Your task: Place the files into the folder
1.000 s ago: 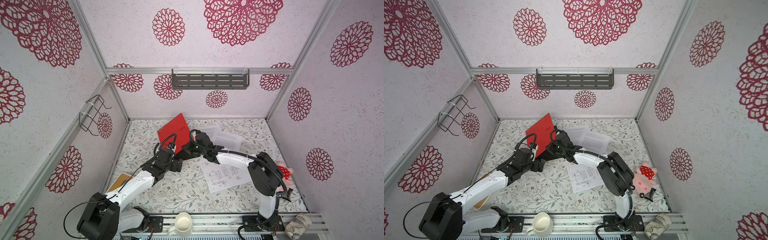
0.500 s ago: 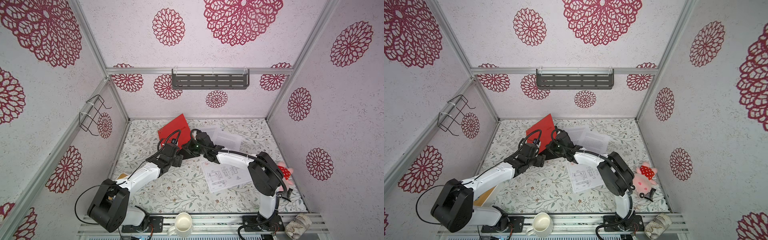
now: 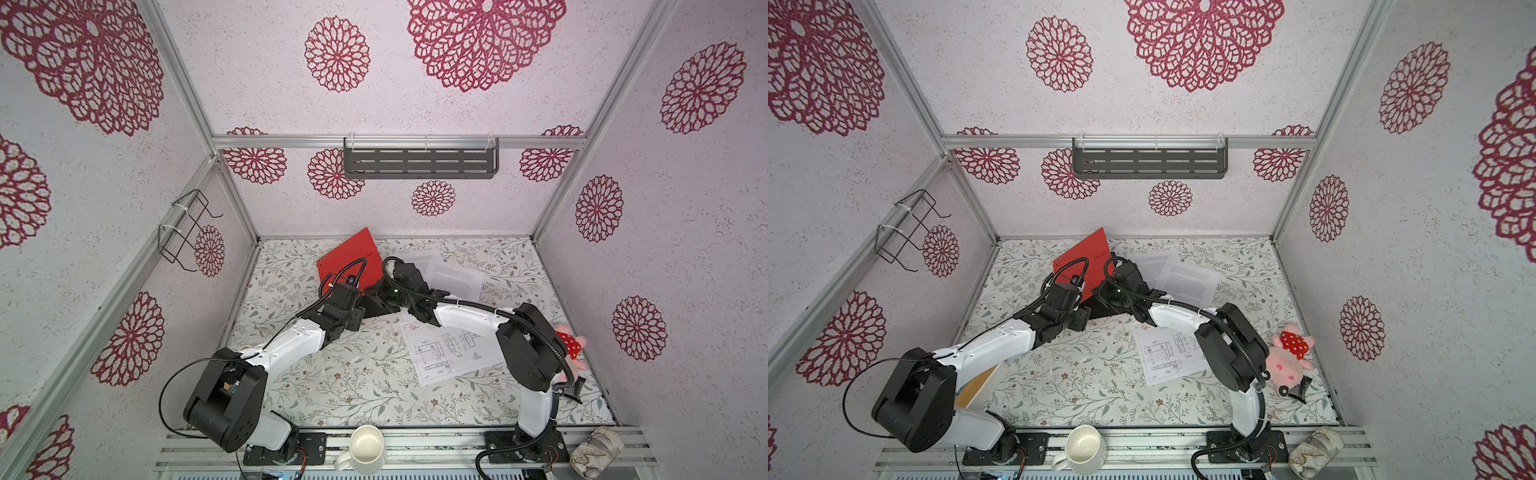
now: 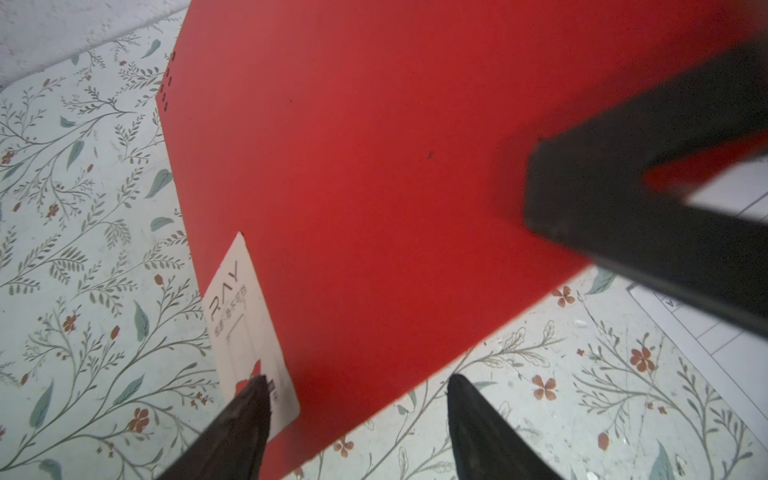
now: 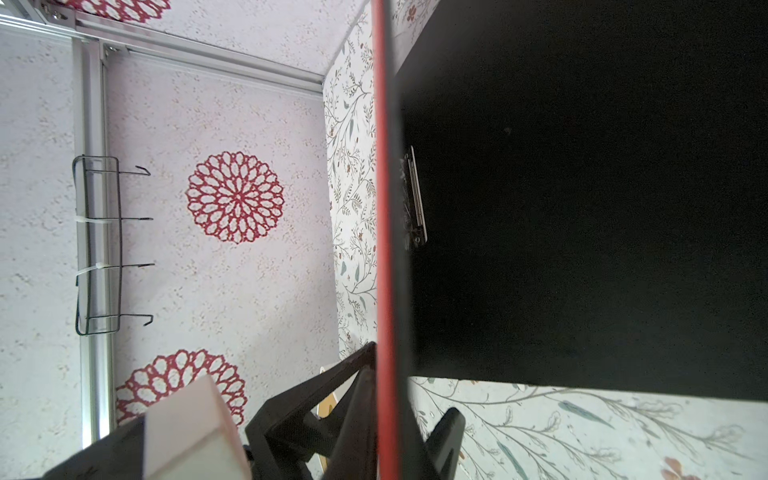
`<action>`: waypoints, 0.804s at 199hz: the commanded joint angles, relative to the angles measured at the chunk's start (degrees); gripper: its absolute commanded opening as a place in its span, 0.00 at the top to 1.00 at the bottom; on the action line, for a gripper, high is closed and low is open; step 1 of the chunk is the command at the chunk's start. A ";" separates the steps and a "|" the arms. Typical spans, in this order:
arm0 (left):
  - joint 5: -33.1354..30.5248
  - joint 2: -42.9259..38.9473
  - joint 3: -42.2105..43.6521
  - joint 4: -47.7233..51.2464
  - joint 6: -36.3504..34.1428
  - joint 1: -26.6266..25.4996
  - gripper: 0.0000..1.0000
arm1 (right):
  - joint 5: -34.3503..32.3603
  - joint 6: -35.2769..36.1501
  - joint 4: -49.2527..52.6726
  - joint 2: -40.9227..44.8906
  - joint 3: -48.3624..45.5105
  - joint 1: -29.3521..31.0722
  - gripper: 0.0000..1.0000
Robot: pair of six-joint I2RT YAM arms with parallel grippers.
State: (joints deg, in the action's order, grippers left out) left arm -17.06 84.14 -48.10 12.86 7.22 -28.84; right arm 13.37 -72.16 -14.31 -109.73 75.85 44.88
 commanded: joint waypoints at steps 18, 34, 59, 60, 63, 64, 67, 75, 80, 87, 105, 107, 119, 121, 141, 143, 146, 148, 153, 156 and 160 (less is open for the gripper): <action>-0.17 0.32 -1.56 -0.47 -3.95 -0.26 0.32 | 1.21 -0.48 -0.56 3.43 3.42 -0.59 0.91; -0.38 0.32 -1.56 -0.55 -4.10 -0.24 0.37 | 1.69 -0.42 -0.27 3.21 3.88 -0.59 0.91; -0.47 0.59 -1.72 -0.74 -4.24 -0.28 0.48 | 2.10 -0.10 0.10 3.10 4.41 -0.61 0.91; -0.41 0.59 -1.77 -0.74 -4.28 -0.27 0.49 | 2.10 -0.09 0.13 3.11 4.44 -0.60 0.91; -0.35 0.59 -1.82 -0.75 -4.37 -0.29 0.50 | 2.10 -0.04 0.15 3.16 4.41 -0.59 0.91; -0.35 0.59 -1.82 -0.74 -4.39 -0.27 0.50 | 2.10 -0.02 0.15 3.14 4.40 -0.59 0.91; -0.30 0.59 -1.83 -0.82 -4.42 -0.32 0.51 | 2.10 0.04 0.19 3.12 4.47 -0.59 0.91; -0.19 0.48 -1.82 -0.82 -4.59 -0.26 0.55 | 2.11 0.05 0.25 3.17 4.56 -0.59 0.90; -0.25 0.50 -1.83 -0.84 -4.73 -0.31 0.57 | 2.27 0.17 0.31 3.15 4.65 -0.58 0.90; -0.28 0.35 -1.83 -0.85 -4.93 -0.30 0.60 | 2.36 0.22 0.50 3.13 4.81 -0.59 0.90; -0.88 -0.15 -1.90 -0.84 -5.34 -0.30 0.64 | 2.54 0.51 0.76 3.17 5.09 -0.59 0.88; -1.00 -0.21 -1.91 -0.87 -5.41 -0.29 0.65 | 2.54 0.55 0.81 3.18 5.09 -0.59 0.88; -1.30 -0.59 -1.91 -0.82 -5.64 -0.32 0.68 | 2.45 0.63 0.80 3.36 5.08 -0.59 0.86; -1.31 -0.72 -1.91 -0.82 -5.77 -0.31 0.69 | 2.45 0.64 0.78 3.31 5.05 -0.59 0.86; -1.72 -1.50 -1.90 -0.89 -5.99 -0.33 0.74 | 2.45 1.46 0.72 3.69 5.26 -0.59 0.77; -1.81 -1.63 -1.91 -0.90 -6.06 -0.29 0.74 | 2.45 1.53 0.69 3.72 5.27 -0.59 0.76; -1.95 -1.80 -1.85 -0.91 -6.05 -0.29 0.74 | 2.38 1.64 0.68 3.79 5.41 -0.59 0.74; -2.06 -1.85 -1.90 -0.91 -6.07 -0.28 0.75 | 2.37 1.78 0.68 3.86 5.41 -0.59 0.73; -2.47 -2.08 -1.91 -0.91 -6.04 -0.30 0.76 | 2.37 2.16 0.75 4.06 5.44 -0.59 0.71; -2.72 -2.25 -1.91 -0.92 -6.08 -0.33 0.76 | 2.37 2.34 0.61 4.08 5.44 -0.59 0.69; -3.06 -2.45 -1.91 -0.95 -6.08 -0.30 0.77 | 2.37 2.64 0.52 4.23 5.53 -0.59 0.68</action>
State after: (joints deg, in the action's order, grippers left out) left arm -18.11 84.03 -48.71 12.93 2.68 -28.86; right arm 15.22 -71.55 -11.70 -109.73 78.56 44.71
